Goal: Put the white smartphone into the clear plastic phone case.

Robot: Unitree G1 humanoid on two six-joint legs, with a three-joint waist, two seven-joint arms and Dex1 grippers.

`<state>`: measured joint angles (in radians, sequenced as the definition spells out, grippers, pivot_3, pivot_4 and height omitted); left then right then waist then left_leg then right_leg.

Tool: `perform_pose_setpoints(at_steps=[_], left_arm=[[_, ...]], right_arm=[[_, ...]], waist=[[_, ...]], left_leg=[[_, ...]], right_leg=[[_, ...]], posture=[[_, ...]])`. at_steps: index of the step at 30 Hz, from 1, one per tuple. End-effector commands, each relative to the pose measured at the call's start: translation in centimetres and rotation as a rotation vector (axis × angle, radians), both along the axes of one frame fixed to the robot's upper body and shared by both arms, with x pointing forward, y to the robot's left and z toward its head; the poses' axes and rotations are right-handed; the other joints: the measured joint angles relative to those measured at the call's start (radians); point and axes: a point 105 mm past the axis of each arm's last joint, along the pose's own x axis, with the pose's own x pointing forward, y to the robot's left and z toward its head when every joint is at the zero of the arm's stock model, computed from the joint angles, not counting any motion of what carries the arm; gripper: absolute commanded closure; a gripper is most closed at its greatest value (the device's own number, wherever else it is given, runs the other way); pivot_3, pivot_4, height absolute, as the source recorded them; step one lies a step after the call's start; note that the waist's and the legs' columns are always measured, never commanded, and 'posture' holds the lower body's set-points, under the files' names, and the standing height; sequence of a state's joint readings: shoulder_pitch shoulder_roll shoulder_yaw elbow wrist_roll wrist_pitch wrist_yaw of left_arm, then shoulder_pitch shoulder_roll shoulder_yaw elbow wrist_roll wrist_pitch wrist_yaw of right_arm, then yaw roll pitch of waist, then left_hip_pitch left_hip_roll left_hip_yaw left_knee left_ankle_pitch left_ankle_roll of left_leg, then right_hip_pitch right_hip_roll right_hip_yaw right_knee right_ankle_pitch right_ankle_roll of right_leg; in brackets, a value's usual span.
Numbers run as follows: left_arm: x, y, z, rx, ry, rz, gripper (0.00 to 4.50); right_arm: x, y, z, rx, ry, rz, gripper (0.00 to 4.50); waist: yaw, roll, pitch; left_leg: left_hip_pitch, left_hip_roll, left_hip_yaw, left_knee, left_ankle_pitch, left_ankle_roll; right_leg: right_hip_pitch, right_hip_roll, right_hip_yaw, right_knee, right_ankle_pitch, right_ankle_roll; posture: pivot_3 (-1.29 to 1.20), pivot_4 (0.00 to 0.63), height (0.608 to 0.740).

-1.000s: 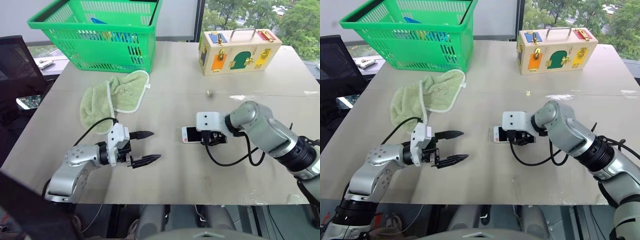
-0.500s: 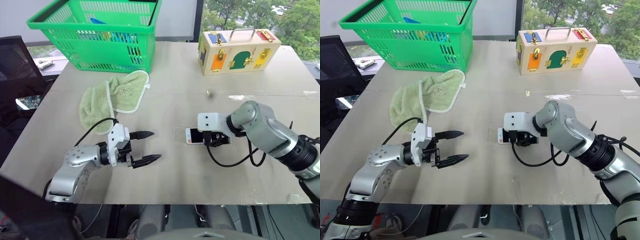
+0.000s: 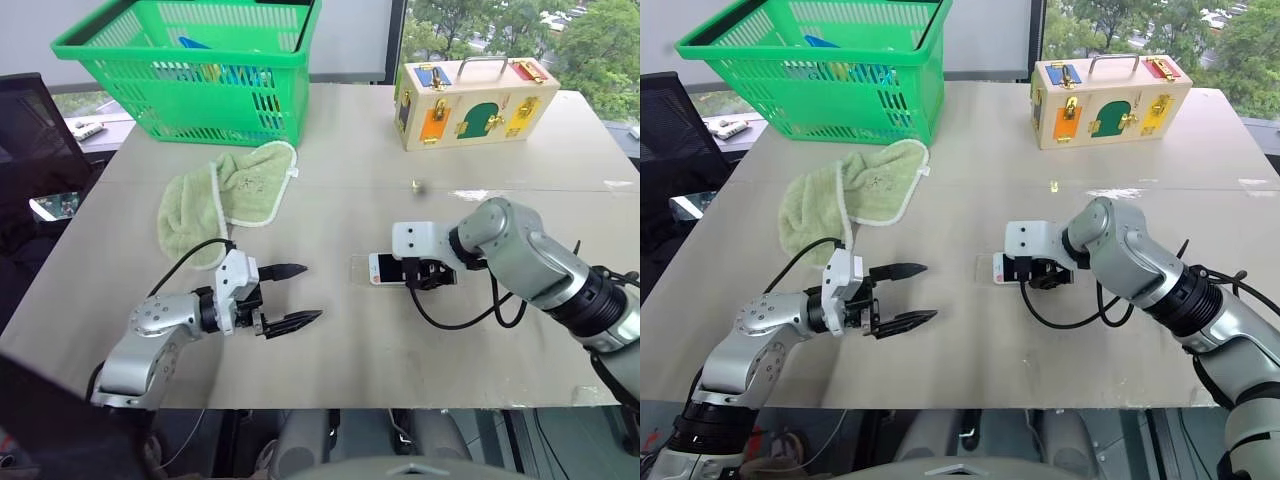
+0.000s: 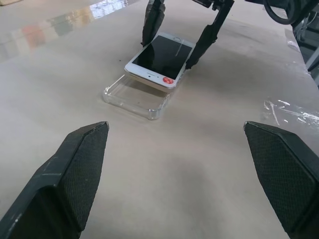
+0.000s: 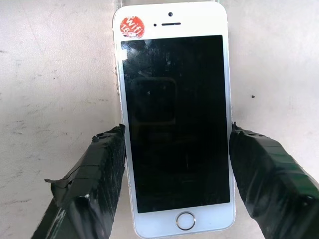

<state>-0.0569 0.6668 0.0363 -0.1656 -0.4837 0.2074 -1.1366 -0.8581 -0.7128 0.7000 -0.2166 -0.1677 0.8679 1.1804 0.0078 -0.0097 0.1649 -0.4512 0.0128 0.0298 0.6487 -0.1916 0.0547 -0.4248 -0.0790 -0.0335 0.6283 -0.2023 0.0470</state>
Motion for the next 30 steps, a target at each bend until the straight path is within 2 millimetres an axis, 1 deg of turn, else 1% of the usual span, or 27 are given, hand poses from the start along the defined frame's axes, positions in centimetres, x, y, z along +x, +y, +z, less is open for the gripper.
perform_pose_setpoints(at_steps=[1, 5, 11, 18, 19, 20, 21, 26, 30], left_arm=[[-0.1, -0.2, 0.4, 0.000, -0.029, -0.010, 0.00], [-0.1, -0.3, 0.3, 0.000, -0.028, -0.010, 0.00], [-0.2, -0.4, 0.2, -0.001, -0.025, -0.011, 0.00], [0.0, -1.1, 0.6, -0.003, -0.031, -0.017, 0.00], [0.0, -1.1, 0.5, -0.003, -0.031, -0.017, 0.00], [0.1, -1.1, 0.5, -0.004, -0.031, -0.016, 0.00], [0.1, -1.1, 0.4, -0.004, -0.030, -0.016, 0.00], [0.2, -0.9, 0.1, -0.001, -0.026, -0.014, 0.00], [0.4, -1.0, 0.2, 0.000, -0.028, -0.016, 0.00]], right_arm=[[0.5, -0.6, -0.1, -0.017, -0.008, -0.041, 1.63], [0.8, -0.9, 0.0, -0.017, -0.002, -0.072, 1.63], [0.0, -0.5, -0.3, -0.021, 0.028, -0.058, 1.63], [0.1, -0.2, -0.4, -0.009, 0.024, -0.070, 1.63], [0.2, -0.1, -0.4, -0.001, 0.019, -0.074, 0.63], [0.2, 0.0, -0.3, 0.004, 0.016, -0.075, 0.32], [0.1, 0.0, -0.2, 0.007, 0.014, -0.074, 0.14], [-0.2, 0.0, 0.8, 0.050, -0.002, -0.089, 0.14], [-0.8, 0.2, 2.4, 0.126, -0.011, -0.103, 0.14]], waist=[[0.000, 0.000, 0.000], [0.000, 0.000, 0.000], [0.003, 0.000, 0.000], [0.003, 0.000, 0.000], [0.003, 0.000, 0.000], [0.002, 0.000, 0.000], [0.002, 0.000, 0.000], [0.002, 0.000, 0.000], [0.002, 0.000, 0.000]], left_leg=[[0.000, 0.000, 0.000, 0.000, 0.000, 0.000], [0.000, 0.000, 0.000, 0.000, 0.000, 0.000], [0.000, 0.000, 0.000, 0.000, 0.000, 0.000], [0.000, 0.000, 0.000, 0.000, 0.000, 0.000], [0.000, 0.000, 0.000, 0.000, 0.000, 0.000], [0.000, 0.000, 0.000, 0.000, 0.000, 0.000], [0.000, 0.000, 0.000, 0.000, 0.000, 0.000], [0.000, 0.000, 0.000, 0.000, 0.000, 0.000], [0.000, 0.000, 0.000, -0.001, 0.000, 0.000]], right_leg=[[0.000, 0.000, 0.000, 0.000, 0.000, 0.000], [0.000, 0.000, 0.000, 0.000, 0.000, 0.000], [0.000, -0.003, 0.000, 0.000, 0.000, 0.000], [0.000, -0.003, 0.000, 0.000, 0.000, 0.000], [0.000, -0.003, 0.000, 0.000, 0.000, 0.000], [0.000, -0.003, 0.000, 0.000, 0.000, 0.000], [0.000, -0.003, 0.000, 0.000, 0.000, 0.000], [0.000, -0.002, 0.000, 0.000, 0.000, 0.000], [0.000, -0.003, 0.000, 0.000, 0.000, 0.000]], posture=[[0.00, 0.150, 0.740], [0.00, 0.150, 0.740], [0.00, 0.150, 0.740], [0.00, 0.150, 0.740], [0.00, 0.150, 0.740], [0.00, 0.150, 0.740], [0.00, 0.150, 0.740], [0.00, 0.150, 0.740], [0.00, 0.150, 0.740]])
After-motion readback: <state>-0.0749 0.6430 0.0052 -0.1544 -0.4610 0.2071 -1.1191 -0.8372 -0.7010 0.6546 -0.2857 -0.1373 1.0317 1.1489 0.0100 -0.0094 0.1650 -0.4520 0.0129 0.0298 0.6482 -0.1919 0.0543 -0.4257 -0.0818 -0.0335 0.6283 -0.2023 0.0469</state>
